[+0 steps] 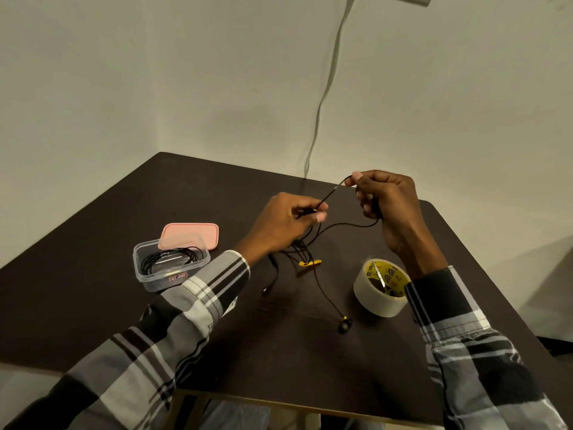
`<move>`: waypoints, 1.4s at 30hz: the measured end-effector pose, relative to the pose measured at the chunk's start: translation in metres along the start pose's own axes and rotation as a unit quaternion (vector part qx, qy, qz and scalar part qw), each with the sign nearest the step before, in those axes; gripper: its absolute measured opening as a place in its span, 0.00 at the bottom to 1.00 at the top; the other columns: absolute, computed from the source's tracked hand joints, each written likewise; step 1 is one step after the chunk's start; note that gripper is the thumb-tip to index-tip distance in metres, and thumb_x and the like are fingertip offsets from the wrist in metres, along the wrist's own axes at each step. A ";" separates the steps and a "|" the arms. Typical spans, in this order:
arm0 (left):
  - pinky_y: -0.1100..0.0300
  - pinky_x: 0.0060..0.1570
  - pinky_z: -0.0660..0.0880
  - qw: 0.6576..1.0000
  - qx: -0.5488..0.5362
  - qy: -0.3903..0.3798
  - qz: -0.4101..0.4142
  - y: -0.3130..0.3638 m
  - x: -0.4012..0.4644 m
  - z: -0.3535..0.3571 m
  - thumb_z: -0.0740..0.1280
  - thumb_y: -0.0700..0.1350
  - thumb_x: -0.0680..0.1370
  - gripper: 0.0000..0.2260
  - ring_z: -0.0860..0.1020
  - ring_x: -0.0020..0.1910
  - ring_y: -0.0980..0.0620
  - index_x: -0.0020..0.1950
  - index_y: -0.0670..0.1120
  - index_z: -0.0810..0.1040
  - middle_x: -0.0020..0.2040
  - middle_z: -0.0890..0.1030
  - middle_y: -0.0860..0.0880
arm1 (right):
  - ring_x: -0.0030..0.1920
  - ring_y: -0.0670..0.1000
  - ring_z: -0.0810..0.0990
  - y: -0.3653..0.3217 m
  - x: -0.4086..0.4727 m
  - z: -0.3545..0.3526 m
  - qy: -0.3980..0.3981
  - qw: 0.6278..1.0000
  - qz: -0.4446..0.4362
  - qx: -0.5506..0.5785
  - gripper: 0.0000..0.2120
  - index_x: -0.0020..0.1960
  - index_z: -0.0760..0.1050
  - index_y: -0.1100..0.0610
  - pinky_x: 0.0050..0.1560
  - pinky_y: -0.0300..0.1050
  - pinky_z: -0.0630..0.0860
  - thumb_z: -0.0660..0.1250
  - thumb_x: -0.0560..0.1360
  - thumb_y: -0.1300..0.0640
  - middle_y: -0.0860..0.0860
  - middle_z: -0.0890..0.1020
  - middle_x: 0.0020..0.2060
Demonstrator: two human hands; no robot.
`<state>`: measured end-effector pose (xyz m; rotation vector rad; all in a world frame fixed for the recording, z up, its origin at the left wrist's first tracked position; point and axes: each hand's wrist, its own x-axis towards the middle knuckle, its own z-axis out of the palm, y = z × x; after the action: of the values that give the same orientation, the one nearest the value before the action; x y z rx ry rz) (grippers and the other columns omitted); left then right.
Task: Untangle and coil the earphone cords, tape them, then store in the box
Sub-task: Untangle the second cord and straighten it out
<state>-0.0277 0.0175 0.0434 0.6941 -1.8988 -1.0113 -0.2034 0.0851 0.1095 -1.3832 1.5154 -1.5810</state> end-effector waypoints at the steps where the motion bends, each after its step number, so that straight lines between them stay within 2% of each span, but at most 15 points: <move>1: 0.54 0.48 0.81 0.998 -0.062 -0.001 -0.026 -0.001 -0.001 -0.002 0.71 0.44 0.78 0.10 0.84 0.51 0.54 0.59 0.46 0.83 0.52 0.86 0.46 | 0.28 0.46 0.68 0.002 -0.001 -0.002 0.022 1.000 0.003 0.003 0.09 0.44 0.85 0.60 0.28 0.37 0.63 0.69 0.77 0.56 0.49 0.75 0.28; 3: 0.56 0.45 0.81 0.989 -0.134 -0.019 -0.059 -0.001 -0.003 -0.008 0.68 0.43 0.79 0.10 0.84 0.52 0.51 0.60 0.44 0.82 0.52 0.86 0.46 | 0.28 0.45 0.67 0.006 -0.003 -0.004 0.054 0.998 0.006 0.009 0.09 0.42 0.84 0.59 0.27 0.36 0.62 0.69 0.78 0.57 0.48 0.74 0.27; 7: 0.59 0.43 0.82 0.986 -0.149 -0.023 -0.076 0.001 -0.006 -0.012 0.66 0.42 0.80 0.08 0.85 0.49 0.50 0.57 0.44 0.82 0.49 0.86 0.47 | 0.28 0.45 0.66 0.010 -0.008 0.001 0.075 0.997 0.007 0.019 0.10 0.40 0.84 0.57 0.26 0.37 0.61 0.68 0.78 0.58 0.49 0.73 0.27; 11: 0.56 0.40 0.83 0.955 -0.225 0.049 -0.184 -0.002 -0.006 -0.016 0.62 0.42 0.83 0.10 0.85 0.47 0.50 0.59 0.41 0.80 0.52 0.85 0.43 | 0.27 0.45 0.65 0.011 -0.011 0.004 0.087 0.995 -0.005 0.045 0.10 0.40 0.83 0.58 0.27 0.38 0.60 0.67 0.78 0.58 0.52 0.72 0.27; 13: 0.54 0.38 0.83 0.937 -0.244 0.088 -0.232 -0.008 -0.007 -0.021 0.60 0.40 0.83 0.10 0.86 0.44 0.50 0.56 0.40 0.80 0.51 0.85 0.41 | 0.27 0.45 0.65 0.010 -0.012 0.001 0.100 0.992 -0.012 0.074 0.10 0.42 0.83 0.59 0.27 0.38 0.61 0.67 0.78 0.58 0.50 0.72 0.26; 16: 0.54 0.38 0.83 0.923 -0.232 0.139 -0.275 -0.021 -0.011 -0.025 0.58 0.39 0.83 0.10 0.85 0.39 0.51 0.53 0.40 0.79 0.48 0.85 0.41 | 0.27 0.46 0.67 0.010 -0.012 -0.005 0.106 0.987 -0.017 0.116 0.10 0.45 0.81 0.60 0.28 0.39 0.64 0.65 0.79 0.57 0.47 0.74 0.26; 20: 0.57 0.34 0.81 0.909 -0.211 0.199 -0.299 -0.034 -0.013 -0.026 0.60 0.40 0.83 0.09 0.82 0.30 0.54 0.54 0.39 0.79 0.39 0.83 0.44 | 0.29 0.50 0.75 0.011 -0.010 -0.007 0.104 0.985 0.000 0.138 0.09 0.48 0.81 0.59 0.32 0.43 0.74 0.63 0.81 0.56 0.52 0.77 0.30; 23: 0.59 0.32 0.81 0.910 -0.226 0.208 -0.277 -0.033 -0.013 -0.029 0.64 0.40 0.82 0.07 0.78 0.28 0.55 0.51 0.40 0.80 0.36 0.80 0.45 | 0.36 0.54 0.83 0.017 -0.009 -0.007 0.085 0.988 0.064 0.114 0.08 0.52 0.80 0.62 0.38 0.45 0.81 0.64 0.80 0.59 0.55 0.83 0.34; 26: 0.59 0.34 0.80 0.933 -0.215 0.170 -0.233 -0.023 -0.013 -0.035 0.66 0.41 0.81 0.05 0.80 0.33 0.54 0.53 0.43 0.81 0.40 0.83 0.47 | 0.43 0.56 0.85 0.028 -0.012 -0.004 0.023 0.990 0.129 0.045 0.10 0.58 0.77 0.65 0.41 0.46 0.84 0.67 0.79 0.61 0.57 0.86 0.39; 30: 0.58 0.34 0.80 0.962 -0.187 0.084 -0.179 -0.004 -0.007 -0.042 0.63 0.40 0.82 0.09 0.83 0.43 0.53 0.60 0.46 0.79 0.53 0.85 0.49 | 0.40 0.54 0.85 0.037 -0.014 0.001 -0.013 0.982 0.179 -0.053 0.26 0.74 0.63 0.63 0.37 0.44 0.83 0.67 0.79 0.63 0.59 0.85 0.42; 31: 0.57 0.35 0.81 0.967 -0.184 0.066 -0.166 0.001 -0.006 -0.043 0.62 0.40 0.82 0.10 0.84 0.45 0.52 0.62 0.46 0.78 0.55 0.84 0.49 | 0.39 0.53 0.84 0.039 -0.015 0.002 -0.021 0.980 0.180 -0.076 0.26 0.75 0.62 0.62 0.36 0.43 0.82 0.66 0.80 0.63 0.59 0.85 0.42; 32: 0.55 0.37 0.82 0.970 -0.182 0.051 -0.155 0.006 -0.005 -0.045 0.62 0.40 0.83 0.10 0.84 0.48 0.52 0.63 0.46 0.78 0.56 0.84 0.49 | 0.39 0.53 0.84 0.042 -0.016 0.002 -0.032 0.979 0.173 -0.102 0.23 0.73 0.66 0.61 0.36 0.42 0.81 0.66 0.80 0.62 0.59 0.85 0.42; 35: 0.46 0.43 0.82 0.978 -0.166 0.025 -0.125 0.017 -0.002 -0.049 0.60 0.41 0.83 0.12 0.83 0.56 0.52 0.64 0.49 0.77 0.59 0.83 0.52 | 0.41 0.51 0.85 0.050 -0.018 0.003 -0.061 0.973 0.136 -0.178 0.09 0.58 0.80 0.60 0.41 0.44 0.83 0.65 0.81 0.57 0.57 0.86 0.42; 39: 0.47 0.48 0.82 0.985 -0.151 -0.001 -0.082 0.029 0.002 -0.054 0.60 0.40 0.83 0.12 0.82 0.57 0.51 0.64 0.50 0.77 0.58 0.83 0.51 | 0.33 0.47 0.84 0.058 -0.017 0.001 -0.039 0.914 0.061 -0.400 0.09 0.48 0.81 0.52 0.43 0.51 0.84 0.65 0.81 0.49 0.48 0.84 0.31; 42: 0.49 0.50 0.82 0.988 -0.142 -0.034 -0.057 0.037 0.003 -0.055 0.60 0.40 0.83 0.12 0.82 0.57 0.49 0.64 0.48 0.77 0.58 0.84 0.49 | 0.37 0.47 0.84 0.056 -0.017 0.007 0.013 0.908 -0.017 -0.418 0.10 0.52 0.83 0.48 0.44 0.52 0.83 0.67 0.78 0.45 0.45 0.83 0.33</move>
<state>0.0162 0.0134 0.0929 0.6121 -1.7399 -1.3638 -0.2063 0.0858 0.0507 -1.8133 2.3387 -0.9623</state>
